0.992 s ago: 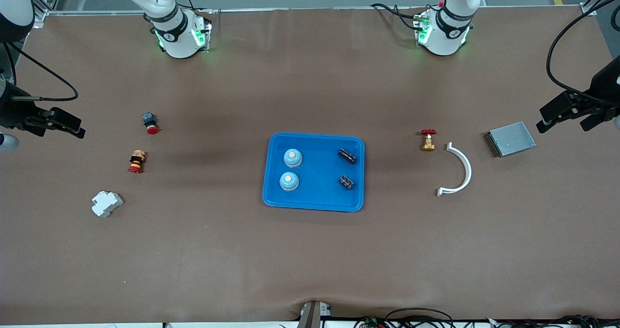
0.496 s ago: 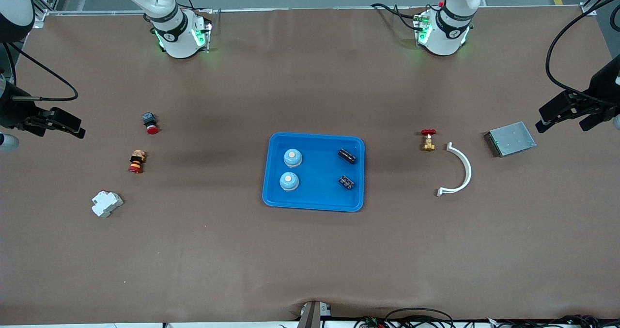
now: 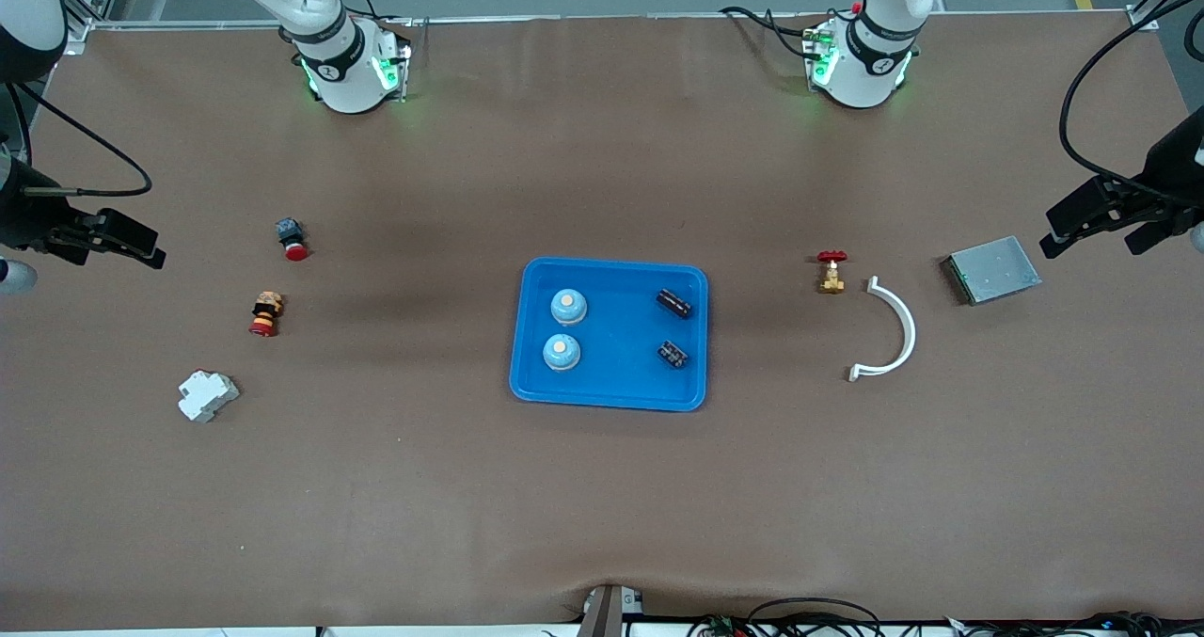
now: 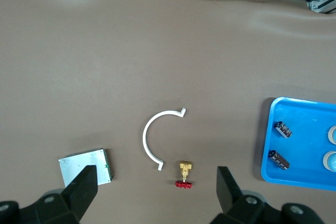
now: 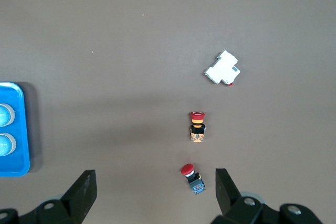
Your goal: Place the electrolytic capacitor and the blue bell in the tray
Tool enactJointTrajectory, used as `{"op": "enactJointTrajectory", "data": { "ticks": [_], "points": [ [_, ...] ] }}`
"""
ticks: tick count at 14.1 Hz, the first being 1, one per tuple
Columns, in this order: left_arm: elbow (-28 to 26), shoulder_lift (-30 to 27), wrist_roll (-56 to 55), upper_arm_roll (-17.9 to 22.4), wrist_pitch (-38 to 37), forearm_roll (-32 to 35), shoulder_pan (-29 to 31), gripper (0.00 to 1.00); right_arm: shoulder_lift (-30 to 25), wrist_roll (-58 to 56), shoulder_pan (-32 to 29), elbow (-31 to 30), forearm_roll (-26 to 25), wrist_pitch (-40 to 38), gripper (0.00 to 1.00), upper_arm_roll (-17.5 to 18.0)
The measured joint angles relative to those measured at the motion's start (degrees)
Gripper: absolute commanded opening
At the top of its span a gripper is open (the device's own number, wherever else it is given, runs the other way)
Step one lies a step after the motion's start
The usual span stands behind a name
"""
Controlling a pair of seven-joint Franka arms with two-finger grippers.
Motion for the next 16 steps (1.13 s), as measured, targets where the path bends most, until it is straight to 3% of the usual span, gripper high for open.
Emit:
{"op": "enactJointTrajectory", "data": {
  "ticks": [16],
  "points": [
    [-0.11, 0.03, 0.00, -0.24, -1.20, 0.40, -0.11, 1.00, -0.15, 0.02, 0.00, 0.03, 0.02, 0.01, 1.00, 0.07]
  ]
}}
